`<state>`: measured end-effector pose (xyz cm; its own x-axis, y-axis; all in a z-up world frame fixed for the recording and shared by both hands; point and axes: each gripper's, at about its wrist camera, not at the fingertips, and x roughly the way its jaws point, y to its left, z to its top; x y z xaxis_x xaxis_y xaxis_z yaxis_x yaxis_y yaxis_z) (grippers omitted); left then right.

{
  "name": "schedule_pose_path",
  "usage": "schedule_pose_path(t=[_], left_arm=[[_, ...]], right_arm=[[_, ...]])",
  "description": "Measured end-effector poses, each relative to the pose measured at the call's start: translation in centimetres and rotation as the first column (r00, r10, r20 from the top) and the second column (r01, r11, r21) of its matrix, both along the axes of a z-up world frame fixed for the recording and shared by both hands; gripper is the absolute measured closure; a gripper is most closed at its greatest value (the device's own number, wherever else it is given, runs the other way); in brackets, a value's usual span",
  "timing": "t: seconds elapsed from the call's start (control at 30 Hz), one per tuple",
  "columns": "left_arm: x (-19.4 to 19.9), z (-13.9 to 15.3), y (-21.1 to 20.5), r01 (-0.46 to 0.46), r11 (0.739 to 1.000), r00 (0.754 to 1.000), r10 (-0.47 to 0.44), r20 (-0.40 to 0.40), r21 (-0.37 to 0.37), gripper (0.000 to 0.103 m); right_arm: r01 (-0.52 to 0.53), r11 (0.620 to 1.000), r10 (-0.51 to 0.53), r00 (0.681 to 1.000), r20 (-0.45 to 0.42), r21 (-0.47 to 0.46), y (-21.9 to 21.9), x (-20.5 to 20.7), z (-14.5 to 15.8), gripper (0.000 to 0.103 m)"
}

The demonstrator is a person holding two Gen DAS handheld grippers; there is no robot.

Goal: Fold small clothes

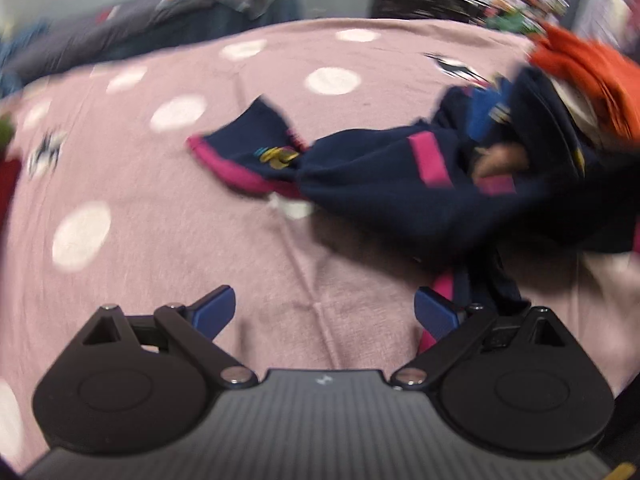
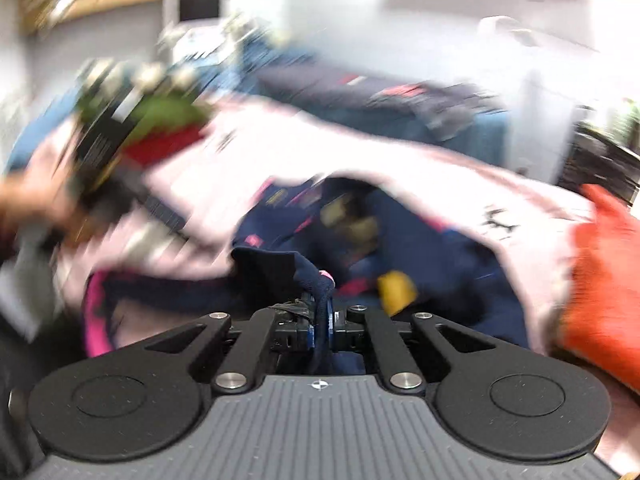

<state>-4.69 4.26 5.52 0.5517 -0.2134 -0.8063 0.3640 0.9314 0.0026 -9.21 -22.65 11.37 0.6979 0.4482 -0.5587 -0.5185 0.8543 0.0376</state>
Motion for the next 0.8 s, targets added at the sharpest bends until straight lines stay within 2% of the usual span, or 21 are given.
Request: schedule_pose_path(t=[0.1,0.13,0.23,0.33,0.43,0.47,0.53,0.57,0.63,0.7,0.73,0.8], left_arm=[[-0.3,0.0,-2.9,0.039,0.986,0.991,-0.059,0.121,0.163,0.005],[-0.1,0.1,-3.6,0.030,0.983,0.987,-0.057,0.151,0.179,0.005],[0.3,0.8,-5.3,0.062,0.987,0.974,-0.093,0.209,0.150,0.005],[0.0,0.5,-6.9,0.127,0.974,0.967,-0.164,0.195,0.188,0.005],[-0.5,0.5,-7.6,0.196,0.969,0.961,-0.220,0.166,0.149,0.005],[-0.2,0.3,-7.7,0.194,0.970,0.961,-0.218,0.169,0.147,0.005],[0.8,0.1,-8.1,0.124,0.975,0.968,-0.160,0.194,0.183,0.007],[1.5,0.1,-8.0,0.091,0.981,0.972,-0.124,0.198,0.171,0.009],[2.8,0.6,-7.1,0.051,0.998,0.986,-0.057,0.154,0.043,0.020],[3.3,1.4,-6.0,0.034,0.997,0.994,-0.027,0.106,-0.068,0.025],[3.1,1.8,-5.7,0.042,0.996,0.993,-0.032,0.116,-0.079,0.024],[2.5,2.0,-5.5,0.049,0.998,0.987,-0.042,0.156,-0.044,0.023]], right_arm=[[0.051,0.991,-0.051,0.999,0.002,0.124,-1.7,1.0,1.3,0.094],[0.056,0.988,-0.057,0.998,0.005,0.143,-1.8,1.2,1.7,0.094],[0.038,0.992,-0.044,0.998,0.045,0.120,-0.6,1.4,2.0,0.094],[0.038,0.991,-0.045,0.998,0.047,0.129,-0.5,1.7,2.4,0.094],[0.057,0.988,-0.065,0.997,0.050,0.146,-1.1,2.0,2.7,0.094],[0.059,0.986,-0.068,0.996,0.052,0.154,-1.2,2.2,2.7,0.094],[0.053,0.984,-0.063,0.997,0.053,0.169,-1.3,2.3,3.1,0.094],[0.044,0.984,-0.054,0.997,0.054,0.170,-1.2,2.2,3.3,0.094],[0.036,0.987,-0.046,0.997,0.065,0.158,-0.7,2.3,3.5,0.094],[0.039,0.991,-0.048,0.997,0.066,0.129,-0.3,2.4,3.3,0.093],[0.052,0.992,-0.060,0.996,0.072,0.112,-0.2,2.4,3.2,0.093],[0.064,0.993,-0.071,0.995,0.069,0.101,-0.3,2.4,2.9,0.093]])
